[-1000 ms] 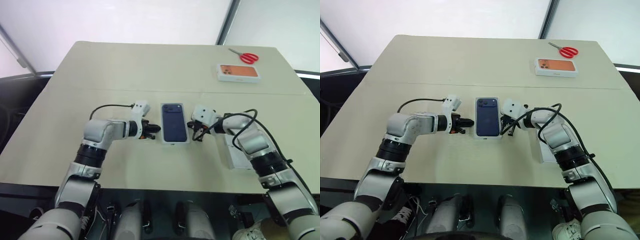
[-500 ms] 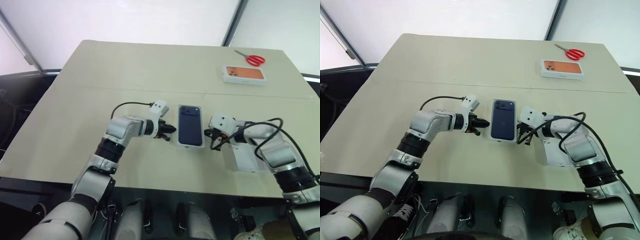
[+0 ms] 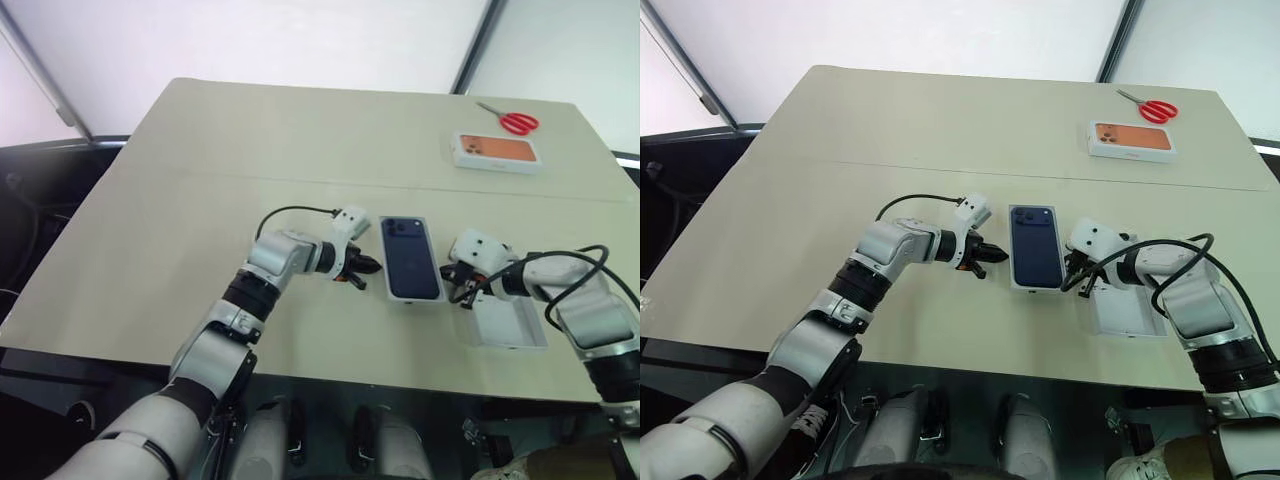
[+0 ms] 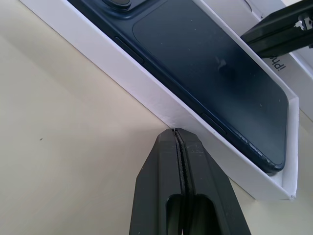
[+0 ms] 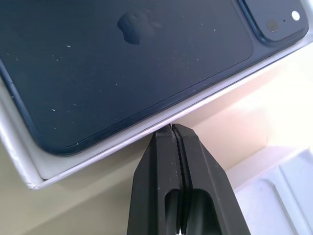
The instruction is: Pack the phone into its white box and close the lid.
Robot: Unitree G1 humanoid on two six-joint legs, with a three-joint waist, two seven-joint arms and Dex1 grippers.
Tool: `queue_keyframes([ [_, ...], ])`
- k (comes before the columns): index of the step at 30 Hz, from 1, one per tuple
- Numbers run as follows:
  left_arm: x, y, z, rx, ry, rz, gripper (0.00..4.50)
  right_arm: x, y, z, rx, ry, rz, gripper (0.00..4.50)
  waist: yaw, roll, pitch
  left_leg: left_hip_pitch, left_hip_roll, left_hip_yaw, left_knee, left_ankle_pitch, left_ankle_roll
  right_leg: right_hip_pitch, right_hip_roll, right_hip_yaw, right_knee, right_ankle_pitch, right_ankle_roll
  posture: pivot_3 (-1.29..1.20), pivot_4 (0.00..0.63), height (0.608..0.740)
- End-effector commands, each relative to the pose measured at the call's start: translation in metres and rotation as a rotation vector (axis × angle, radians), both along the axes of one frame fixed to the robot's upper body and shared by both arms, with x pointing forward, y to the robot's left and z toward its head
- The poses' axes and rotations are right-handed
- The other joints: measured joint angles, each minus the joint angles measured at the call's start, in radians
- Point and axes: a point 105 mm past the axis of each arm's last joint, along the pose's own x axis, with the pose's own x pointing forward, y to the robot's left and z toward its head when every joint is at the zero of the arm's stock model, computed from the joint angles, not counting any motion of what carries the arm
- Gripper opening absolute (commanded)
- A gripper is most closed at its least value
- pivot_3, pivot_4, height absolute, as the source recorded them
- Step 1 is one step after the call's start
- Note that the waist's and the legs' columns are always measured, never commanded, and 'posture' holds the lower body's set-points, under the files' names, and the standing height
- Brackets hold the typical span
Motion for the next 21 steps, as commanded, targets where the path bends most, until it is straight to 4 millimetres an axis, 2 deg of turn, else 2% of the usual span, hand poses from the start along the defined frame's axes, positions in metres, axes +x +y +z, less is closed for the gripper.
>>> queue_keyframes([
  [1, -0.002, -0.005, 0.002, 0.008, -0.019, -0.035, 0.05, -0.002, -0.003, 0.006, -0.005, -0.021, -0.006, 0.02, -0.001, 0.000, 0.000, 0.000, 0.000, 0.000, 0.000, 0.000, 0.000, 0.000, 0.000, 0.000, 0.000, 0.000, 0.000, 0.00, 0.150, 0.738],
  [8, 0.000, 0.001, 0.004, 0.016, -0.045, -0.039, 0.05, -0.002, -0.007, 0.003, -0.040, -0.038, -0.013, 0.02, -0.003, 0.000, 0.000, 0.000, 0.000, 0.000, 0.000, 0.000, 0.000, 0.000, 0.000, 0.000, 0.000, 0.000, 0.000, 0.00, 0.150, 0.738],
  [13, 0.006, 0.020, 0.025, -0.078, -0.123, -0.013, 0.05, -0.004, -0.014, 0.013, -0.025, -0.037, -0.011, 0.02, -0.007, 0.001, 0.001, -0.001, 0.000, 0.000, 0.000, 0.000, 0.000, -0.001, 0.000, 0.000, 0.000, 0.000, 0.000, 0.00, 0.150, 0.738],
  [17, 0.004, 0.044, 0.031, -0.092, -0.179, -0.010, 0.05, -0.013, -0.019, 0.011, -0.040, 0.000, 0.012, 0.02, -0.009, 0.002, 0.001, -0.001, 0.001, 0.000, 0.000, 0.000, 0.000, -0.002, 0.001, 0.000, 0.001, 0.000, 0.001, 0.00, 0.150, 0.738],
  [21, 0.011, 0.079, 0.039, -0.047, -0.344, 0.047, 0.05, -0.015, -0.033, 0.011, -0.080, 0.004, -0.002, 0.02, -0.009, 0.003, 0.001, -0.001, 0.001, 0.000, 0.000, 0.000, 0.000, -0.001, 0.001, 0.000, 0.001, 0.000, 0.001, 0.00, 0.150, 0.738],
])
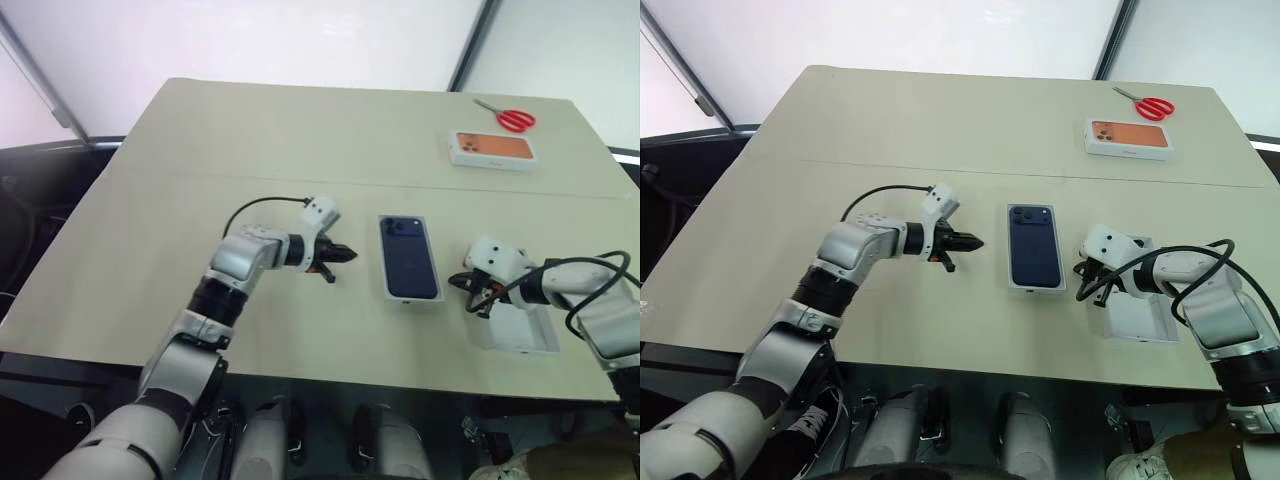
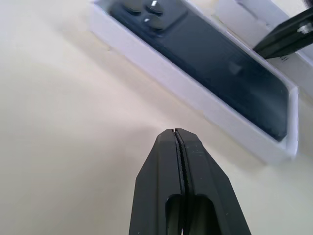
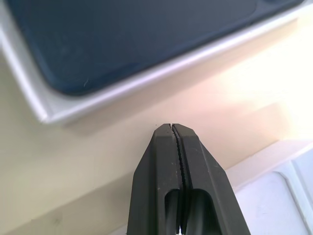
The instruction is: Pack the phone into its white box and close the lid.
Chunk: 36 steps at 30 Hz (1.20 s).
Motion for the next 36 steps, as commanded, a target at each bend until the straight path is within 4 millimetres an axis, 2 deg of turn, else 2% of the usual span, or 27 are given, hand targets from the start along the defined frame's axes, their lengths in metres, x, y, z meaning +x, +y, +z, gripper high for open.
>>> queue_keyframes([
  [1, 0.001, 0.023, 0.022, -0.011, -0.142, 0.011, 0.05, 0.000, -0.014, 0.012, -0.026, -0.028, -0.008, 0.02, -0.002, 0.000, 0.000, 0.000, 0.000, 0.000, 0.000, 0.000, 0.000, 0.000, 0.000, 0.000, 0.000, 0.000, 0.000, 0.00, 0.150, 0.738],
  [4, -0.006, 0.048, 0.029, -0.011, -0.172, 0.020, 0.05, 0.005, -0.010, 0.027, 0.055, -0.046, -0.017, 0.02, -0.009, 0.001, 0.000, 0.000, 0.000, 0.000, 0.000, 0.000, 0.000, 0.000, 0.000, 0.000, 0.000, 0.000, -0.001, 0.00, 0.150, 0.738],
  [5, -0.009, 0.053, 0.031, -0.010, -0.171, 0.017, 0.28, 0.005, -0.006, 0.032, 0.126, -0.019, -0.033, 0.00, -0.015, 0.001, 0.001, 0.000, 0.000, 0.000, 0.000, 0.000, 0.000, 0.000, 0.000, 0.000, 0.000, 0.000, -0.001, 0.00, 0.150, 0.738],
  [7, -0.016, 0.059, 0.034, -0.013, -0.181, -0.008, 0.88, 0.006, -0.005, 0.042, 0.194, -0.007, -0.043, 0.52, -0.019, 0.002, 0.001, 0.000, 0.000, 0.000, 0.000, 0.000, 0.000, 0.000, 0.000, 0.000, 0.000, 0.000, -0.001, 0.00, 0.150, 0.738],
  [9, -0.021, 0.062, 0.037, -0.007, -0.219, -0.031, 1.82, 0.009, -0.007, 0.051, 0.193, -0.045, -0.057, 1.26, -0.018, 0.002, 0.001, 0.000, 0.000, 0.000, 0.000, 0.000, 0.000, 0.000, 0.000, 0.000, 0.000, 0.000, -0.001, 0.00, 0.150, 0.738],
  [11, -0.023, 0.066, 0.038, -0.003, -0.243, -0.040, 2.70, 0.009, -0.006, 0.061, 0.225, -0.045, -0.065, 2.19, -0.020, 0.002, 0.001, 0.000, 0.000, 0.000, 0.000, 0.000, 0.000, 0.000, 0.000, 0.000, -0.001, 0.000, -0.001, 0.00, 0.150, 0.738],
  [12, -0.024, 0.067, 0.037, -0.001, -0.241, -0.043, 3.36, 0.008, -0.004, 0.067, 0.240, -0.052, -0.056, 2.87, -0.020, 0.002, 0.001, 0.000, 0.000, 0.000, 0.000, 0.000, 0.000, 0.000, 0.000, 0.000, -0.001, 0.000, -0.001, 0.00, 0.150, 0.738],
  [13, -0.023, 0.070, 0.033, 0.014, -0.236, -0.035, 3.73, 0.010, -0.002, 0.073, 0.268, -0.071, -0.064, 3.19, -0.021, 0.002, 0.002, 0.000, 0.000, 0.000, 0.000, 0.000, 0.000, -0.001, 0.000, 0.000, 0.000, 0.000, -0.001, 0.00, 0.150, 0.738],
  [14, -0.020, 0.075, 0.027, 0.047, -0.236, -0.015, 4.25, 0.011, 0.000, 0.075, 0.321, -0.057, -0.090, 3.76, -0.021, 0.003, 0.002, 0.000, 0.000, 0.000, 0.000, 0.000, -0.001, -0.001, 0.000, 0.000, 0.000, 0.000, -0.001, 0.00, 0.150, 0.738],
  [15, -0.018, 0.079, 0.022, 0.068, -0.236, 0.003, 4.50, 0.010, 0.001, 0.074, 0.330, -0.049, -0.098, 4.21, -0.021, 0.003, 0.002, 0.000, 0.000, 0.000, 0.000, 0.000, -0.001, -0.001, 0.000, 0.000, 0.000, 0.000, -0.001, 0.00, 0.150, 0.738],
  [16, -0.019, 0.080, 0.020, 0.070, -0.230, 0.005, 4.50, 0.011, -0.002, 0.071, 0.294, -0.070, -0.115, 4.43, -0.021, 0.003, 0.002, 0.000, 0.000, 0.000, 0.000, 0.000, -0.001, -0.001, 0.000, 0.000, 0.000, 0.000, -0.001, 0.00, 0.150, 0.738],
  [19, -0.022, 0.078, 0.024, 0.033, -0.242, -0.002, 4.50, 0.015, -0.017, 0.066, 0.250, -0.089, -0.238, 4.43, -0.018, 0.003, 0.002, 0.000, 0.000, 0.000, 0.000, 0.000, 0.000, -0.001, 0.000, 0.000, 0.000, 0.000, -0.001, 0.00, 0.150, 0.738],
  [21, -0.026, 0.076, 0.026, 0.030, -0.250, -0.027, 4.50, 0.018, -0.024, 0.067, 0.313, -0.069, -0.374, 4.43, -0.019, 0.003, 0.002, -0.001, 0.000, 0.000, 0.000, 0.000, 0.000, -0.002, -0.001, 0.000, -0.001, 0.000, -0.001, 0.00, 0.150, 0.738],
  [23, -0.029, 0.075, 0.027, 0.021, -0.252, -0.057, 4.50, 0.015, -0.029, 0.063, 0.304, -0.060, -0.473, 4.43, -0.020, 0.003, 0.002, -0.002, 0.000, 0.000, 0.000, 0.000, 0.000, -0.002, -0.001, 0.000, -0.001, 0.000, -0.001, 0.00, 0.150, 0.738],
  [26, -0.032, 0.075, 0.035, -0.020, -0.286, -0.081, 4.50, 0.003, -0.026, 0.054, 0.330, 0.007, -0.593, 4.43, -0.020, 0.004, 0.002, -0.002, 0.000, 0.000, -0.001, 0.000, -0.001, -0.003, -0.001, 0.000, 0.000, 0.000, -0.002, 0.00, 0.150, 0.738],
  [28, -0.030, 0.076, 0.039, -0.018, -0.335, -0.082, 4.50, -0.005, -0.017, 0.052, 0.364, 0.054, -0.650, 4.43, -0.021, 0.004, 0.002, -0.002, 0.001, 0.000, -0.001, 0.000, -0.001, -0.003, 0.000, 0.000, 0.000, 0.000, -0.002, 0.00, 0.150, 0.738],
  [30, -0.029, 0.075, 0.044, -0.028, -0.373, -0.090, 4.50, -0.016, 0.001, 0.050, 0.433, 0.148, -0.649, 4.43, -0.023, 0.004, 0.002, -0.002, 0.001, 0.000, -0.001, 0.000, -0.001, -0.003, 0.000, 0.000, 0.000, 0.000, -0.001, 0.00, 0.150, 0.738],
  [32, -0.030, 0.072, 0.048, -0.042, -0.408, -0.107, 4.50, -0.020, 0.006, 0.045, 0.484, 0.173, -0.664, 4.43, -0.024, 0.005, 0.002, -0.002, 0.001, 0.000, -0.002, 0.000, -0.001, -0.003, 0.000, 0.000, 0.000, 0.000, -0.002, 0.00, 0.150, 0.738],
  [36, -0.036, 0.065, 0.050, -0.070, -0.455, -0.144, 4.50, -0.034, 0.008, 0.028, 0.413, 0.193, -0.681, 4.43, -0.017, 0.004, 0.002, -0.002, 0.000, 0.000, -0.001, 0.000, 0.000, -0.003, 0.000, 0.000, -0.001, 0.000, -0.002, 0.00, 0.150, 0.738],
])
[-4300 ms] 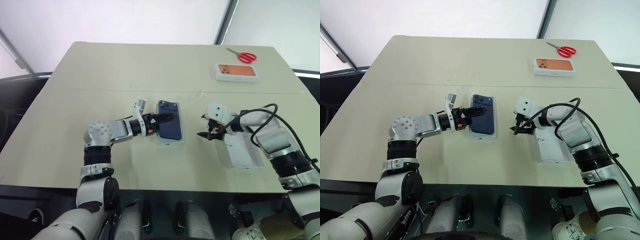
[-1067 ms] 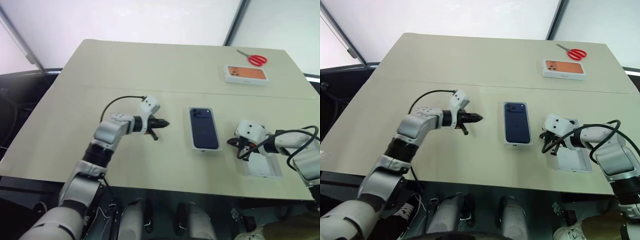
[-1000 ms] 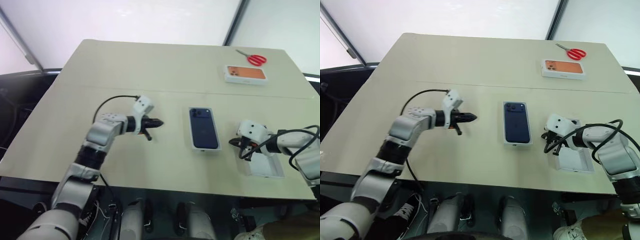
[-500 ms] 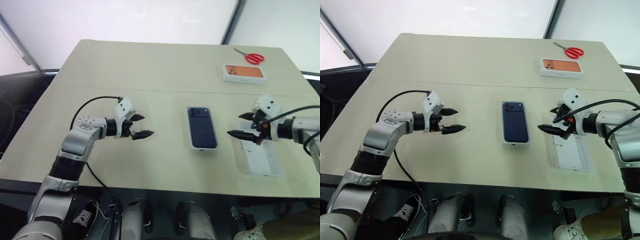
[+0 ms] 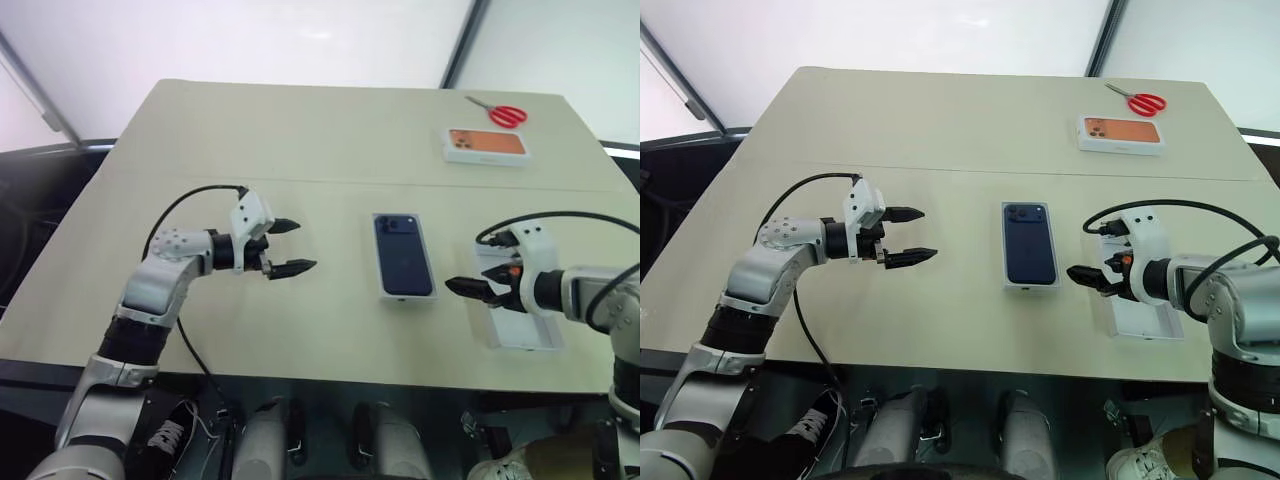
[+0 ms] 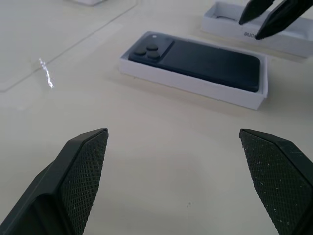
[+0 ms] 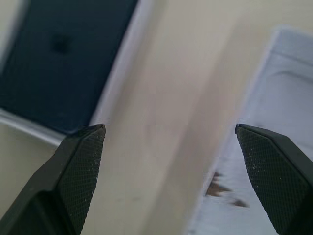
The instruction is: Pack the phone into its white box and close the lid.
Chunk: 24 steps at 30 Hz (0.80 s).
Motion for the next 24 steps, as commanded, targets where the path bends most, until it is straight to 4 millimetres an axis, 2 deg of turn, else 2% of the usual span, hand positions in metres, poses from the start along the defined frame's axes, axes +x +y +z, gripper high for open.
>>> queue_keyframes([
  [1, -0.006, -0.004, 0.017, -0.044, -0.107, -0.043, 4.50, -0.008, -0.004, -0.001, -0.043, -0.012, -0.028, 4.43, -0.002, 0.000, 0.000, 0.000, 0.000, 0.000, 0.000, 0.000, 0.001, 0.000, 0.000, 0.000, 0.000, 0.000, 0.000, 0.00, 0.150, 0.738],
  [6, -0.015, -0.004, 0.018, -0.041, -0.170, -0.088, 4.50, -0.002, -0.014, 0.002, -0.095, -0.031, -0.096, 4.43, -0.011, 0.000, 0.000, 0.000, -0.001, 0.002, 0.000, 0.000, 0.001, 0.000, 0.000, 0.002, 0.000, 0.000, 0.001, 0.00, 0.150, 0.738],
  [12, -0.017, -0.002, 0.019, -0.056, -0.187, -0.098, 4.50, -0.005, -0.002, -0.007, -0.085, -0.013, -0.069, 4.43, -0.006, 0.000, 0.000, 0.000, 0.001, 0.002, 0.000, 0.000, 0.001, -0.001, 0.002, 0.001, 0.001, 0.000, 0.001, 0.00, 0.150, 0.738],
  [15, -0.017, -0.004, 0.019, -0.061, -0.192, -0.095, 4.50, -0.004, -0.006, -0.008, -0.083, -0.011, -0.099, 3.63, -0.004, 0.000, 0.000, -0.001, 0.000, 0.002, 0.000, 0.000, 0.003, -0.001, 0.002, 0.001, 0.000, 0.000, 0.001, 0.00, 0.150, 0.738],
  [17, -0.017, -0.006, 0.019, -0.065, -0.195, -0.090, 4.50, -0.005, -0.009, -0.010, -0.091, -0.008, -0.123, 2.51, -0.004, 0.000, 0.000, -0.001, 0.000, 0.002, 0.000, 0.000, 0.003, -0.001, 0.002, 0.001, 0.000, 0.000, 0.001, 0.00, 0.150, 0.738],
  [22, -0.010, -0.007, 0.023, -0.082, -0.187, -0.053, 4.50, -0.006, -0.009, -0.018, -0.103, 0.006, -0.162, 0.03, -0.004, 0.000, 0.000, -0.001, 0.000, 0.002, 0.000, 0.000, 0.004, -0.001, 0.002, 0.001, 0.001, 0.000, 0.001, 0.00, 0.150, 0.738],
  [24, -0.011, -0.007, 0.023, -0.079, -0.188, -0.052, 4.50, -0.004, -0.009, -0.022, -0.105, 0.008, -0.187, 0.03, -0.006, 0.000, 0.000, -0.001, 0.000, 0.002, 0.000, 0.000, 0.005, 0.000, 0.002, 0.001, 0.001, 0.000, 0.001, 0.00, 0.150, 0.738],
])
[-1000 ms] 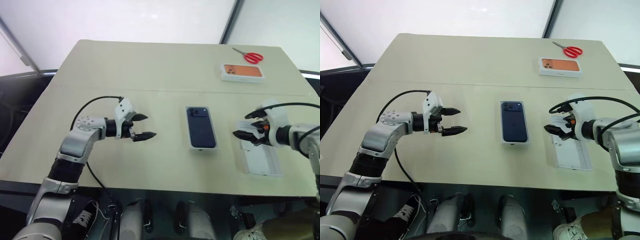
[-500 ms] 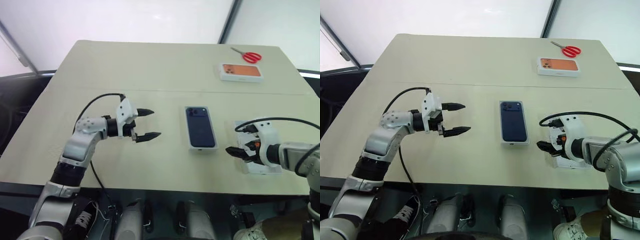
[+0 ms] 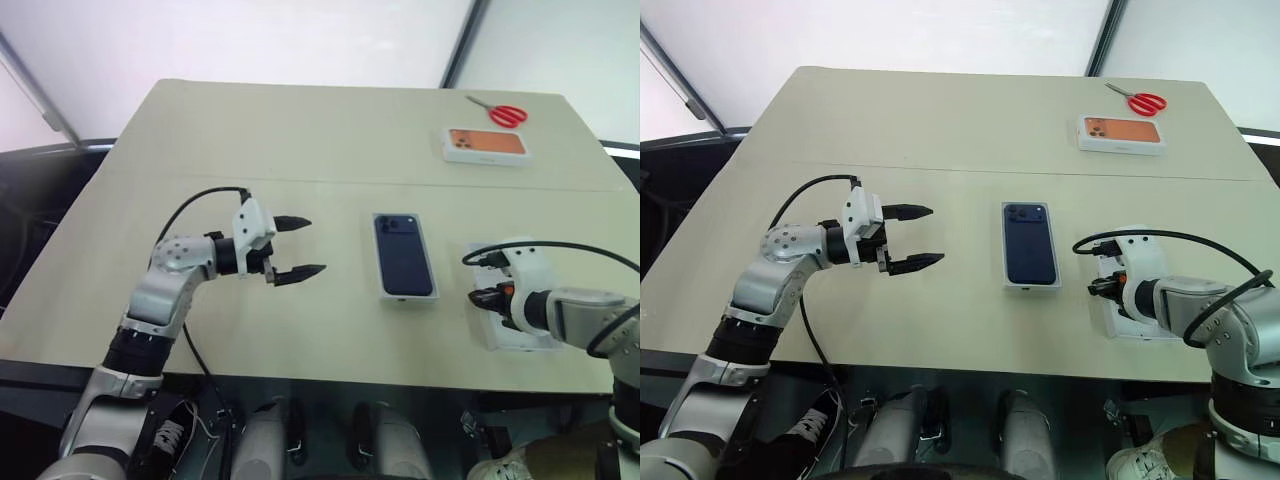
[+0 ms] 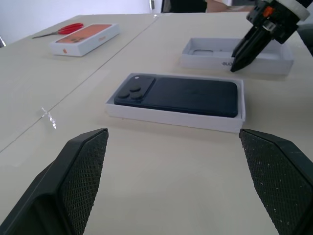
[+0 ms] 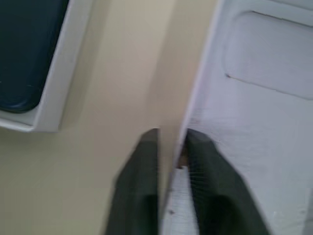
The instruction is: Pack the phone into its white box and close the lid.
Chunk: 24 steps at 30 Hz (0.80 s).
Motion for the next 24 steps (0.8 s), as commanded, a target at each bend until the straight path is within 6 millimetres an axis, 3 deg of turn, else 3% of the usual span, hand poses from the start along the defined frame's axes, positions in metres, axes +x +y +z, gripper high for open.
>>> queue_keyframes([
  [1, 0.001, 0.002, 0.016, -0.022, -0.050, 0.011, 4.50, 0.001, -0.001, -0.001, -0.002, -0.010, -0.040, 0.03, -0.002, 0.000, 0.000, 0.000, 0.000, 0.000, 0.000, 0.000, 0.000, 0.000, 0.000, 0.000, 0.000, 0.000, 0.000, 0.00, 0.150, 0.738],
  [6, 0.002, 0.004, 0.014, -0.018, -0.047, 0.029, 4.50, 0.028, 0.005, 0.014, 0.110, -0.109, -0.151, 0.03, -0.016, -0.001, -0.001, 0.001, 0.002, 0.000, 0.000, -0.002, 0.000, 0.001, 0.002, 0.001, 0.000, 0.000, 0.000, 0.00, 0.150, 0.738],
  [8, 0.003, 0.004, 0.014, -0.019, -0.044, 0.037, 4.50, 0.042, 0.004, 0.030, 0.166, -0.175, -0.222, 0.03, -0.021, 0.001, 0.000, 0.001, 0.002, 0.001, 0.000, 0.000, -0.002, -0.001, 0.002, 0.001, 0.001, 0.000, 0.000, 0.00, 0.150, 0.738],
  [12, 0.007, 0.009, 0.013, -0.032, -0.007, 0.065, 4.50, 0.067, 0.039, 0.075, 0.450, -0.324, -0.164, 0.03, -0.025, 0.001, 0.000, 0.000, 0.004, 0.003, -0.001, 0.002, -0.002, -0.003, 0.007, 0.003, 0.001, 0.001, 0.001, 0.00, 0.150, 0.738],
  [15, 0.011, 0.011, 0.012, -0.050, 0.032, 0.083, 4.50, 0.076, 0.053, 0.119, 0.596, -0.451, -0.103, 0.03, -0.023, 0.002, 0.001, -0.001, 0.007, 0.004, -0.001, 0.003, -0.004, -0.003, 0.011, 0.003, 0.002, 0.001, 0.000, 0.00, 0.150, 0.738],
  [17, 0.013, 0.012, 0.011, -0.050, 0.043, 0.102, 4.50, 0.079, 0.062, 0.136, 0.667, -0.495, -0.069, 0.03, -0.020, 0.002, 0.001, -0.001, 0.007, 0.004, -0.001, 0.004, -0.004, -0.004, 0.012, 0.003, 0.002, 0.001, 0.000, 0.00, 0.150, 0.738],
  [24, 0.019, 0.006, 0.009, -0.086, 0.086, 0.140, 4.50, 0.068, 0.137, 0.134, 1.117, -0.406, 0.155, 0.03, -0.029, 0.002, 0.000, 0.000, 0.007, 0.004, -0.002, 0.004, -0.004, -0.004, 0.012, 0.004, 0.003, 0.001, 0.000, 0.00, 0.150, 0.738],
])
